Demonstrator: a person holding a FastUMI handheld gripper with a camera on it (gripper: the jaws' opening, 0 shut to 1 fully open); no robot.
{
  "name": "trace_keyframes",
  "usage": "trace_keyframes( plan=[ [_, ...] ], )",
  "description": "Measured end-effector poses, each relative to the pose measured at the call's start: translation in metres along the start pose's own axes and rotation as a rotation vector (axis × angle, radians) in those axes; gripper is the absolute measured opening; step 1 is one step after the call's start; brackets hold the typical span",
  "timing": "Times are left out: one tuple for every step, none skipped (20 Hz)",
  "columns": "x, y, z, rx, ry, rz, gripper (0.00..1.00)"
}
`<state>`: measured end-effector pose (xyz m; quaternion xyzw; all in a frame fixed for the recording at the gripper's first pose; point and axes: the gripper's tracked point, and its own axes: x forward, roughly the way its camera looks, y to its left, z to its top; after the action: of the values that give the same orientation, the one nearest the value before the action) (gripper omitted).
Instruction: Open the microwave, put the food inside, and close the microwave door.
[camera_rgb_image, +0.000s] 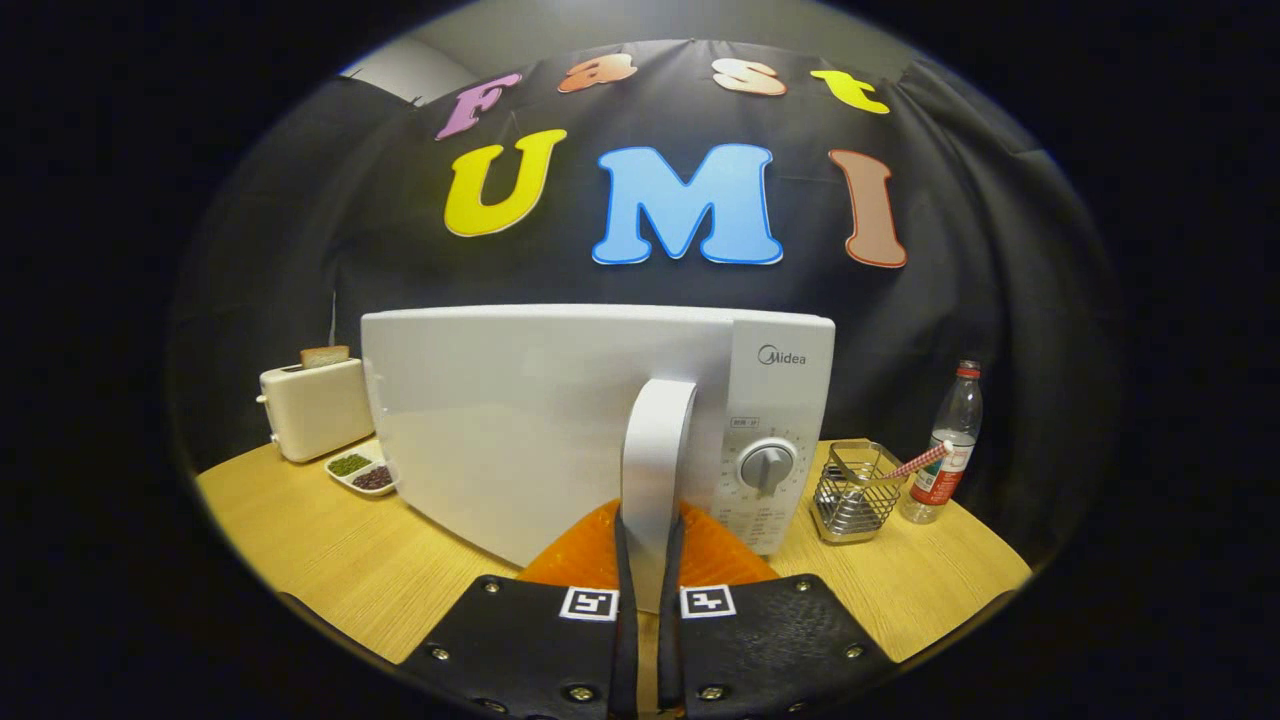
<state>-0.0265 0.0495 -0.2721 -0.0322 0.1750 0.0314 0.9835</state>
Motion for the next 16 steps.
trace_keyframes(
  plan=[
    [-0.010,0.006,-0.001,0.007,0.000,0.022,0.08],
    [-0.019,0.013,-0.003,0.011,0.004,0.044,0.08],
    [-0.028,0.021,-0.003,0.010,0.002,0.063,0.08],
    [-0.038,0.029,-0.005,0.008,-0.006,0.082,0.08],
    [-0.049,0.038,-0.005,0.007,-0.016,0.102,0.08],
    [-0.058,0.049,-0.007,0.003,-0.029,0.119,0.08],
    [-0.067,0.059,-0.007,-0.009,-0.041,0.132,0.08],
    [-0.074,0.067,-0.009,-0.022,-0.052,0.138,0.08],
    [-0.081,0.076,-0.009,-0.030,-0.060,0.140,0.08],
    [-0.087,0.084,-0.011,-0.029,-0.064,0.139,0.08],
    [-0.093,0.093,-0.012,-0.021,-0.063,0.133,0.08],
    [-0.099,0.101,-0.013,-0.016,-0.065,0.125,0.08],
    [-0.104,0.111,-0.013,-0.013,-0.066,0.119,0.08],
    [-0.110,0.122,-0.014,-0.006,-0.072,0.120,0.08],
    [-0.116,0.134,-0.013,0.000,-0.075,0.129,0.08],
    [-0.120,0.146,-0.014,0.002,-0.080,0.139,0.08]
  ],
)
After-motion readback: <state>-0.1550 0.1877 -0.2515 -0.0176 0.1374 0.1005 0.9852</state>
